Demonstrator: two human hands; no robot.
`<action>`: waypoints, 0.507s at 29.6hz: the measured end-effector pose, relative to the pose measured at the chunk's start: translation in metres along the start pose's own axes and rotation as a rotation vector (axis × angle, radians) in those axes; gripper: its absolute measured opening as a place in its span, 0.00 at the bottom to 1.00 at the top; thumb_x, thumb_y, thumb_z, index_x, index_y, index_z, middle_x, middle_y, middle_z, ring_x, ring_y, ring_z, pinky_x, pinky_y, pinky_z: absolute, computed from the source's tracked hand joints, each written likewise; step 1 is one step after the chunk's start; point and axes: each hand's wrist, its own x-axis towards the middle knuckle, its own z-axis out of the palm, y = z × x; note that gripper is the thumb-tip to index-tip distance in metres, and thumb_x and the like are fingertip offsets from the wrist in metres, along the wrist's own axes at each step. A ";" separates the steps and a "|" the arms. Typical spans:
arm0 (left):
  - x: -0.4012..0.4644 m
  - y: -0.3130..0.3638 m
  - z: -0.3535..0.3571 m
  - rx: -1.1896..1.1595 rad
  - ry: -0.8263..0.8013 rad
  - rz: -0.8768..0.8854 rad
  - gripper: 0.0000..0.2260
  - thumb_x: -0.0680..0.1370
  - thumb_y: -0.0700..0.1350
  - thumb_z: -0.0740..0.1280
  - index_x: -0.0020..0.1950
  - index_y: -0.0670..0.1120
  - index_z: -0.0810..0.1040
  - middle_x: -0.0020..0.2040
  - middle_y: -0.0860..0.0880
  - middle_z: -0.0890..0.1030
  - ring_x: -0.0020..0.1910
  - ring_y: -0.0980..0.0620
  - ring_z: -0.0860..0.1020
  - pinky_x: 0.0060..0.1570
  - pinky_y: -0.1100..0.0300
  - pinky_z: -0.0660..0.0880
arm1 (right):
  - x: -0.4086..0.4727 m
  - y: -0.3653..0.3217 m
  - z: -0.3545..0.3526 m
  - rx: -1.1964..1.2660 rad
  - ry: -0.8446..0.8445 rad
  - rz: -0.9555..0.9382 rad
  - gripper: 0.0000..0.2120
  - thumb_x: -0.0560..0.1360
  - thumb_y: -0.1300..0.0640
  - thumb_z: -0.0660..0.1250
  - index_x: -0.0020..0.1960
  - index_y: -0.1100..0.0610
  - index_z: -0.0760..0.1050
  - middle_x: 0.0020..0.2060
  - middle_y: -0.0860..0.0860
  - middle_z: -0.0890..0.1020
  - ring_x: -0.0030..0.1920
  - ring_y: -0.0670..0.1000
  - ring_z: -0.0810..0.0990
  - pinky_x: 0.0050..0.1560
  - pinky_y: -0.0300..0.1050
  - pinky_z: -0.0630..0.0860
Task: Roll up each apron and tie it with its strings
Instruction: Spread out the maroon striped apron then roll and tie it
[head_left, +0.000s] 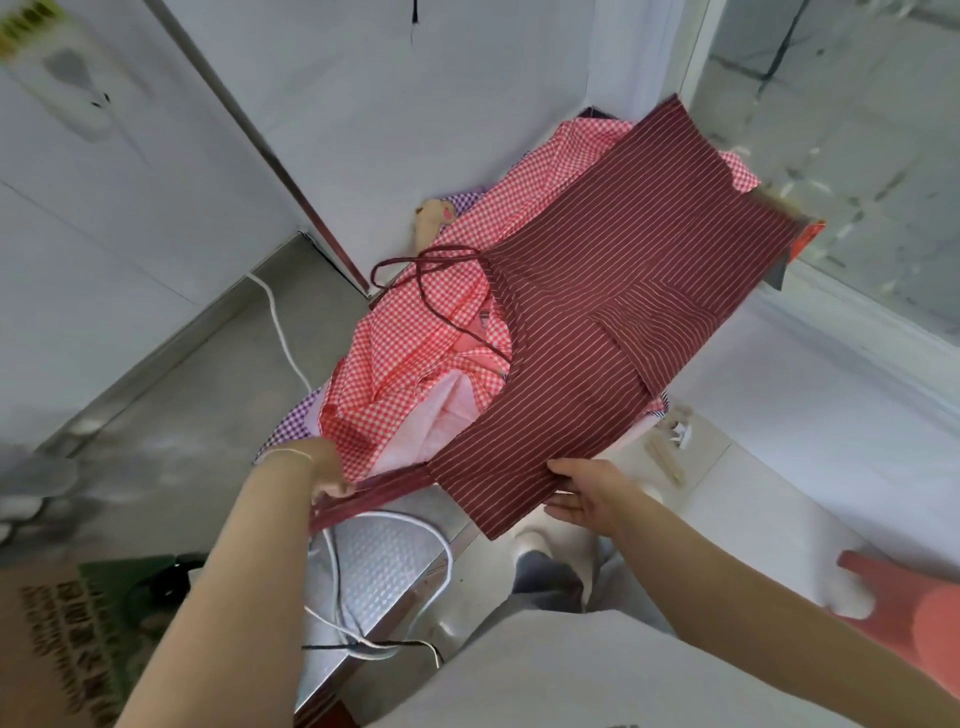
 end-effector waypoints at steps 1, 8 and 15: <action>-0.002 0.016 -0.006 0.019 0.140 -0.015 0.16 0.78 0.49 0.64 0.62 0.43 0.77 0.59 0.44 0.81 0.57 0.45 0.79 0.55 0.56 0.75 | 0.000 -0.001 0.000 -0.009 -0.006 0.007 0.15 0.79 0.60 0.64 0.64 0.61 0.69 0.54 0.58 0.80 0.49 0.58 0.81 0.43 0.50 0.80; -0.038 0.183 -0.012 -0.762 0.186 0.804 0.18 0.79 0.56 0.64 0.66 0.50 0.72 0.65 0.53 0.73 0.62 0.54 0.73 0.62 0.58 0.70 | -0.007 -0.016 -0.004 -0.144 -0.214 -0.116 0.11 0.78 0.61 0.66 0.59 0.59 0.73 0.48 0.56 0.83 0.45 0.54 0.83 0.46 0.47 0.81; -0.015 0.202 -0.014 -0.494 0.036 0.784 0.18 0.77 0.53 0.66 0.67 0.53 0.72 0.59 0.53 0.78 0.56 0.52 0.77 0.56 0.56 0.74 | -0.016 -0.034 -0.026 -0.005 -0.495 -0.113 0.25 0.76 0.74 0.55 0.67 0.54 0.72 0.56 0.55 0.82 0.62 0.57 0.79 0.63 0.52 0.74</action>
